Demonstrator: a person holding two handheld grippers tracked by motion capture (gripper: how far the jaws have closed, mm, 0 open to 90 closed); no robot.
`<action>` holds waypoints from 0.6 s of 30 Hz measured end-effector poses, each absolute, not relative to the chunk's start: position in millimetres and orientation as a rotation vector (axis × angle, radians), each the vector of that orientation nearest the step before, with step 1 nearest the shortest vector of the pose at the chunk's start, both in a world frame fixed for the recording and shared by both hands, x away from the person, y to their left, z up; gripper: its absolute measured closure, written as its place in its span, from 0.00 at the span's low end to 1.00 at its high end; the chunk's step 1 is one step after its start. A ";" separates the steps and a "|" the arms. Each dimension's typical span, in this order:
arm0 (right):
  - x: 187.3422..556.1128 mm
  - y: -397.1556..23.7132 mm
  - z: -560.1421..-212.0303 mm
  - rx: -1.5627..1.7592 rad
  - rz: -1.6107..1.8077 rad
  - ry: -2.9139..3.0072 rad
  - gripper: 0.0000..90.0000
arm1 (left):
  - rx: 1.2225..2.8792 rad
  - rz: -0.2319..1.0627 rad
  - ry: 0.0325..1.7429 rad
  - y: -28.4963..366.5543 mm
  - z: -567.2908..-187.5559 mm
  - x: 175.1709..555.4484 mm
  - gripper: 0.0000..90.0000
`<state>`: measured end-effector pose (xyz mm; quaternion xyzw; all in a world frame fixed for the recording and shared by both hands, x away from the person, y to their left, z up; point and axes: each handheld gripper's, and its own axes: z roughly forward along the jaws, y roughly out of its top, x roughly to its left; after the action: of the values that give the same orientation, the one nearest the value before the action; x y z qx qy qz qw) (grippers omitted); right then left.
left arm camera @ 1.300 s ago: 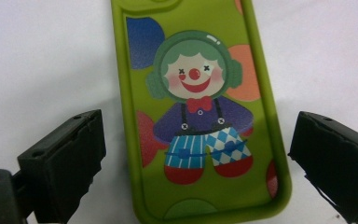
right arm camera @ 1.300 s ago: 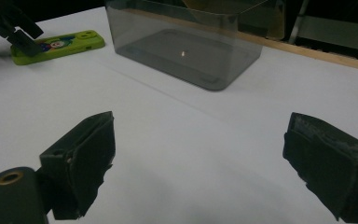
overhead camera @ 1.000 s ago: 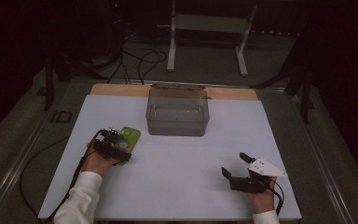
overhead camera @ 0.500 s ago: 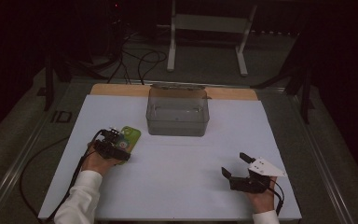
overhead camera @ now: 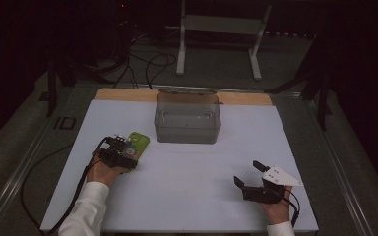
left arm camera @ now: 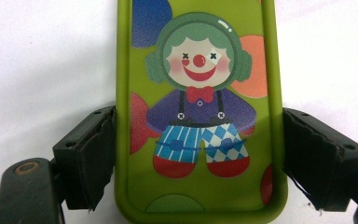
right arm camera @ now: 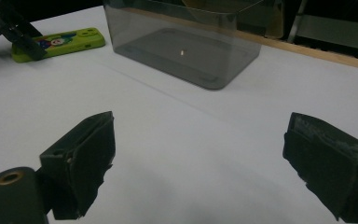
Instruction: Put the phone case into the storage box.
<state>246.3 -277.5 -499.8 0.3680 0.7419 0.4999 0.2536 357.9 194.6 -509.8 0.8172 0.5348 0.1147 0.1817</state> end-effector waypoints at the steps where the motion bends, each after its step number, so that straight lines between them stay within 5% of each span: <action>1: 246.2 -277.5 -499.8 1.002 1.358 2.016 0.10 | 2.303 0.323 1.504 194.5 -509.0 357.4 0.18; 18: 246.0 -277.7 -499.8 1.004 1.355 2.015 0.10 | 2.123 0.389 1.493 201.2 -490.4 341.6 0.18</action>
<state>246.0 -277.7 -499.8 0.3696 0.7416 0.4988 0.2542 341.6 201.2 -490.4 0.7820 0.5499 0.1435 0.2559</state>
